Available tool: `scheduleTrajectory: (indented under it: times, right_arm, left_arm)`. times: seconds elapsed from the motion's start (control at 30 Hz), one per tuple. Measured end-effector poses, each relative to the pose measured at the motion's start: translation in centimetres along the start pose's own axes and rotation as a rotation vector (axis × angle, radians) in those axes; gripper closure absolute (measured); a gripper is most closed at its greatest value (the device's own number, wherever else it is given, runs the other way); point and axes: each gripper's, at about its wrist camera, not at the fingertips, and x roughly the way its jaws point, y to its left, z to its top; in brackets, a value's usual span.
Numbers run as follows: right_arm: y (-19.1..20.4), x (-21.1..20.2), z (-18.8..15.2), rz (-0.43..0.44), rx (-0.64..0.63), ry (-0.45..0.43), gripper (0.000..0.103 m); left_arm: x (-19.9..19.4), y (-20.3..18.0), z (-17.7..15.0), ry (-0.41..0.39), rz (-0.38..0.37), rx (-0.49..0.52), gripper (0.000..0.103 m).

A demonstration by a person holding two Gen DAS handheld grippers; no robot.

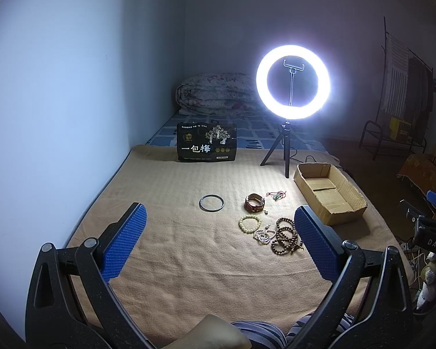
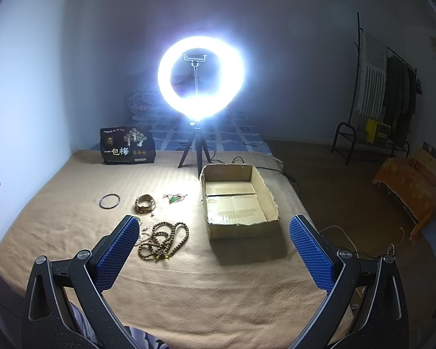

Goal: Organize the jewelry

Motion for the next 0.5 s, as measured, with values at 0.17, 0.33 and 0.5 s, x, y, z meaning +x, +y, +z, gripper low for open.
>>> scheduleTrajectory:
  times: [0.17, 0.33, 0.5]
  right_arm:
    - [0.08, 0.05, -0.04, 0.001, 0.003, 0.002, 0.000]
    - [0.02, 0.24, -0.20, 0.002, 0.007, 0.006, 0.000]
    - [-0.09, 0.42, -0.32, 0.007, 0.014, 0.012, 0.000]
  left_arm:
    - [0.06, 0.06, -0.13, -0.001, -0.001, -0.002, 0.000]
    - [-0.02, 0.07, -0.13, -0.002, 0.001, -0.001, 0.000]
    - [0.05, 0.20, -0.11, 0.003, 0.003, -0.001, 0.000]
